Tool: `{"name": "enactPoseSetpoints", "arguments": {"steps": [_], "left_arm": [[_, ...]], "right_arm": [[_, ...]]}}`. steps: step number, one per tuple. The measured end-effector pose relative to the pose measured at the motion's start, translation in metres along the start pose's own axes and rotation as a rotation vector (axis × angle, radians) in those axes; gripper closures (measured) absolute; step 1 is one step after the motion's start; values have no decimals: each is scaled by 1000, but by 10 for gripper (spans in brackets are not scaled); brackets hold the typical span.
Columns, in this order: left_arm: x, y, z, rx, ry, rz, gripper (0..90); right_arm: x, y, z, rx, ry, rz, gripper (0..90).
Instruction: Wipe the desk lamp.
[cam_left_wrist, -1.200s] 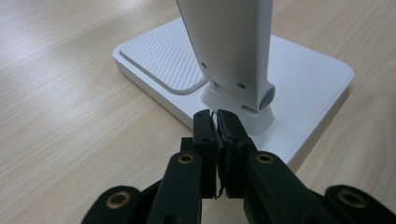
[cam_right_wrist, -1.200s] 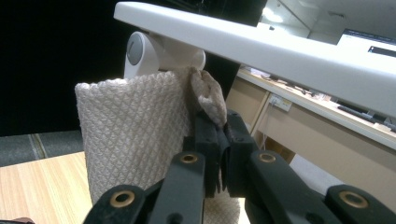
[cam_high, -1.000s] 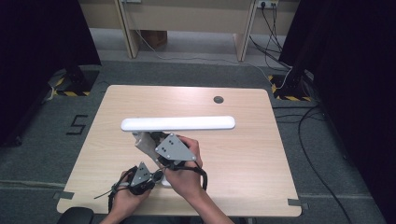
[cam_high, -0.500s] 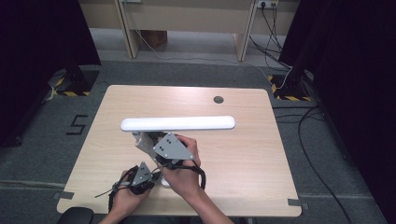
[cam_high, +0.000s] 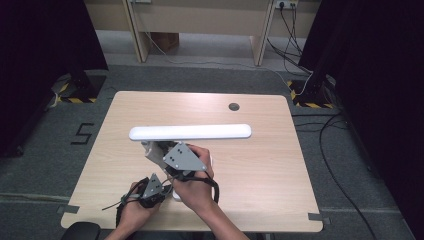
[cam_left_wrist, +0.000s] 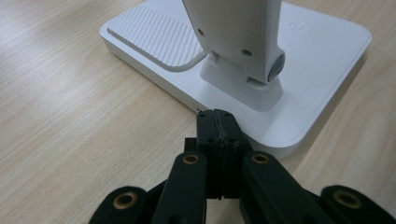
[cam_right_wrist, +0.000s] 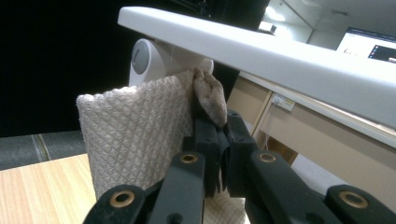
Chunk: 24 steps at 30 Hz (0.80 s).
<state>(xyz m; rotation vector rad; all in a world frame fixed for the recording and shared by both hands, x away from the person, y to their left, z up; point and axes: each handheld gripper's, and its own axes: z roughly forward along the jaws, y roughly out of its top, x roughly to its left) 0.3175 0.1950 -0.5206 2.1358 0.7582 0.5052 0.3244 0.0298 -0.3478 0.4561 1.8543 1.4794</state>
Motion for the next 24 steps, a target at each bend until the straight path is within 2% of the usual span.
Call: {"name": "enactPoseSetpoints", "arguments": {"steps": [9,12,15,18,19,22,24], "left_arm": [[0,0,1,18,-14,14,893],[2,0,1,11,-32,-2,892],[1,3,-4,-5,-28,2,885],[0,7,-7,-29,-23,2,848],[0,8,-8,-39,-35,8,829],[-1,9,-7,-31,-48,40,767],[0,10,-7,-34,-59,36,728]], "right_arm": [[0,0,0,4,5,-5,874],[0,0,0,8,3,3,874],[0,1,-1,8,0,1,874],[-2,1,0,9,2,-14,874],[-2,2,0,9,4,-14,874],[-2,1,0,8,2,-16,874],[-2,1,0,8,0,-14,874]]}}
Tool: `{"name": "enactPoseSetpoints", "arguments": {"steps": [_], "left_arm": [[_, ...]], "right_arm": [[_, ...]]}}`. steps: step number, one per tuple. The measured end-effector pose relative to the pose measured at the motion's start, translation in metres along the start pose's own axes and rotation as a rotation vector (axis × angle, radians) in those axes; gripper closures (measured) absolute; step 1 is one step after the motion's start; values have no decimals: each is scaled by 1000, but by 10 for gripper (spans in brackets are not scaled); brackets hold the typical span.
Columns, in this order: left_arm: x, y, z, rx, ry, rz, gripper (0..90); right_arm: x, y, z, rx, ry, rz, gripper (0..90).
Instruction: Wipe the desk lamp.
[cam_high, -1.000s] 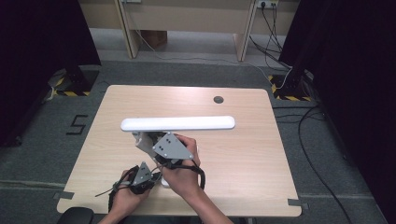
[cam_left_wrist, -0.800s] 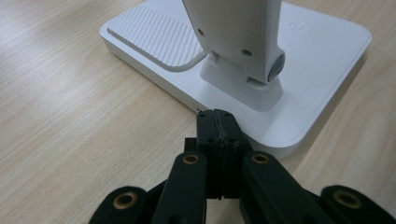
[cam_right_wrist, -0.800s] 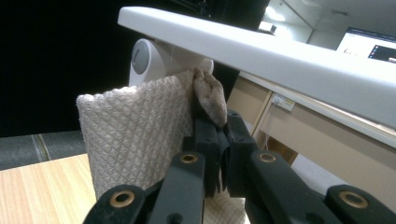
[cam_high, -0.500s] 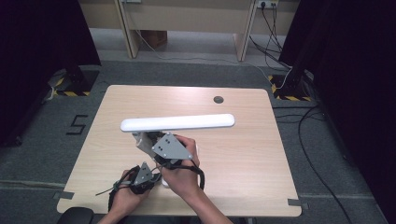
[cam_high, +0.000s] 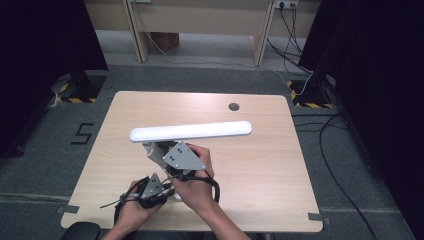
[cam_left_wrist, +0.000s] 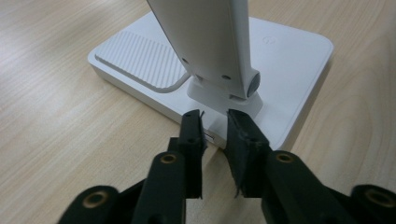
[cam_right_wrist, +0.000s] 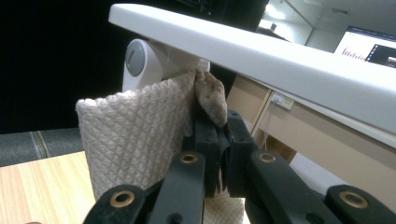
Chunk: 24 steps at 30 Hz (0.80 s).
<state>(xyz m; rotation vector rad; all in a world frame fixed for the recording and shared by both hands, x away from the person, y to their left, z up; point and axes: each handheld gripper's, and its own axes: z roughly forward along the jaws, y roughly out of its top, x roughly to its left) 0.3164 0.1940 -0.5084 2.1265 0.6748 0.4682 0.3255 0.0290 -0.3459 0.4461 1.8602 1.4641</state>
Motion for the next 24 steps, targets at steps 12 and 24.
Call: {"name": "enactPoseSetpoints", "arguments": {"steps": [12,24], "left_arm": [[-5,7,0,-29,-24,3,559],[0,11,4,-98,-37,-26,547]], "right_arm": [[1,0,0,1,-3,1,874],[2,-1,1,13,4,4,875]]}}
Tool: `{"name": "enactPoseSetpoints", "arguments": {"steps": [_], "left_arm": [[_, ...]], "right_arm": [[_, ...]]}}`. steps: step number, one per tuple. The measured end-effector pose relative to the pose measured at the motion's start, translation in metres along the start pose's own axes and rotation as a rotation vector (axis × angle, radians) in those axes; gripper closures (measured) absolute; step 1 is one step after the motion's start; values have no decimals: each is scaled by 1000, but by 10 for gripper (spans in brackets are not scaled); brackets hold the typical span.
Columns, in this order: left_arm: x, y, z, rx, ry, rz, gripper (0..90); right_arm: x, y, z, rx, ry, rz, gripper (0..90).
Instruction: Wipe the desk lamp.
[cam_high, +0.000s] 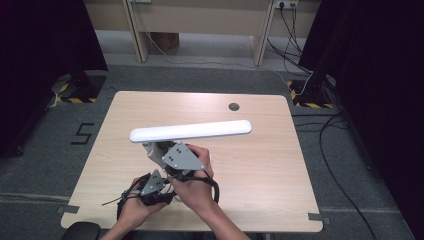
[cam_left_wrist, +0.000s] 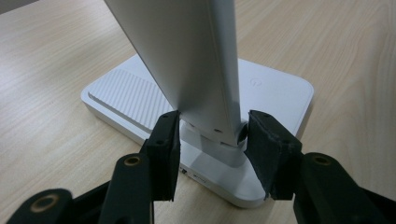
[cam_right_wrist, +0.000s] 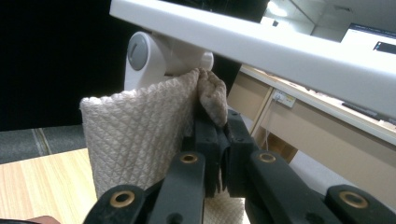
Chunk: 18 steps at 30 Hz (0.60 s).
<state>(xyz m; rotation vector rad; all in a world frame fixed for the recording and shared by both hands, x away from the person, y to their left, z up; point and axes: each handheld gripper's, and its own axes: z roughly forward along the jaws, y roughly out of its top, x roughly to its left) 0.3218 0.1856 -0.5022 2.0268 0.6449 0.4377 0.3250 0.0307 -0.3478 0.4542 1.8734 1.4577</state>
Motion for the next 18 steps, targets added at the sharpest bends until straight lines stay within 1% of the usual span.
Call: {"name": "enactPoseSetpoints", "arguments": {"steps": [1,2,4,5,7,8,10,11,12,13,15,17,18], "left_arm": [[0,0,0,1,1,5,555],[-1,-1,0,0,3,10,554],[0,-1,0,3,3,17,554],[0,-1,0,4,2,22,554],[1,-1,0,23,-3,40,550],[1,-2,1,47,-11,52,553],[2,-5,3,63,-17,52,543],[2,-6,3,68,-17,58,559],[2,-7,3,66,-22,55,567],[1,-7,3,64,-27,50,583],[1,-7,3,63,-36,47,615],[2,-7,4,59,-57,24,649],[2,-8,4,58,-70,6,668]], "right_arm": [[0,0,0,0,0,-3,875],[1,-1,0,8,3,9,875],[1,-1,1,6,5,-7,875],[2,-2,1,12,7,2,875],[2,-2,1,13,6,2,875],[2,-2,0,16,3,5,875],[1,-2,0,17,4,3,875],[1,-2,0,18,3,2,875],[0,-2,0,16,4,-7,875],[0,-2,0,19,5,-1,875],[0,-3,1,18,5,-7,875],[1,-3,1,19,9,-3,875],[2,-3,1,24,7,12,875]]}}
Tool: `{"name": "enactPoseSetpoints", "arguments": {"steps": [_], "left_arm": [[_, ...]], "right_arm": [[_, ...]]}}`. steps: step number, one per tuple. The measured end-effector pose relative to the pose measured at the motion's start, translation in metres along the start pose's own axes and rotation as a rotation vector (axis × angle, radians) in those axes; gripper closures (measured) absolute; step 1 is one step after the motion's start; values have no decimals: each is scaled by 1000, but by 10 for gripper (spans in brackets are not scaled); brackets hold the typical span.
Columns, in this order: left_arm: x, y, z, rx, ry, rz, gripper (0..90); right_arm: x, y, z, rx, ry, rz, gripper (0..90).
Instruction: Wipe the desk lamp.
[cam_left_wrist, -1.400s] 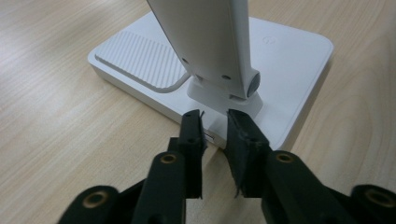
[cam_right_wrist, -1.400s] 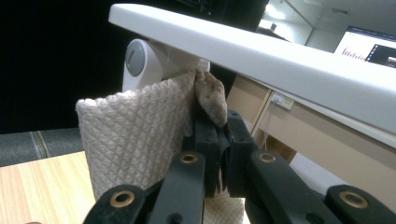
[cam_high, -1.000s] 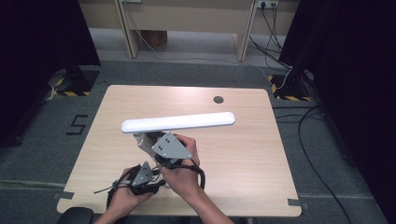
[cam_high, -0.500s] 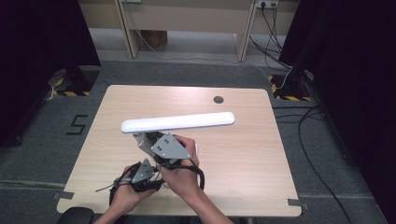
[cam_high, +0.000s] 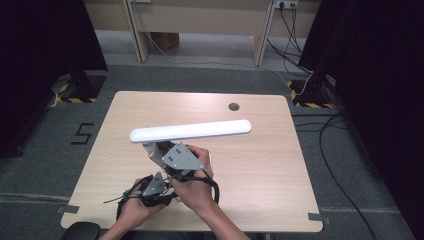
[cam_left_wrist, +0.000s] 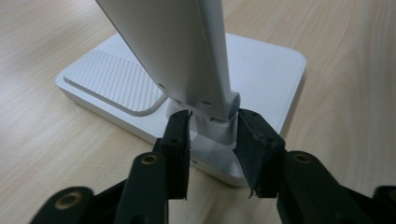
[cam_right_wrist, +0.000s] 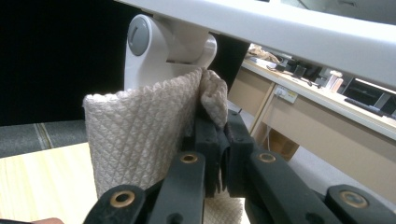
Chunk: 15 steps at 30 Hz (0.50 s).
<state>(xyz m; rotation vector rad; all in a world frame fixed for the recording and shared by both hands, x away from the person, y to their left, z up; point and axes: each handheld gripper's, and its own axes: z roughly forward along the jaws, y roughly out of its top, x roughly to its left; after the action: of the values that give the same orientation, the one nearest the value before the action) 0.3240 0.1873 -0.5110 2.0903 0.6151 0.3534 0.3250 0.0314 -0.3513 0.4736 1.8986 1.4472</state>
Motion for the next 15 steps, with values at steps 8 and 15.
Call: {"name": "enactPoseSetpoints", "arguments": {"steps": [8,15], "left_arm": [[3,0,-1,5,-32,-22,734],[3,0,-1,3,-33,-27,744]], "right_arm": [[-1,-1,1,10,5,-4,876],[1,-5,1,29,3,1,876]]}}
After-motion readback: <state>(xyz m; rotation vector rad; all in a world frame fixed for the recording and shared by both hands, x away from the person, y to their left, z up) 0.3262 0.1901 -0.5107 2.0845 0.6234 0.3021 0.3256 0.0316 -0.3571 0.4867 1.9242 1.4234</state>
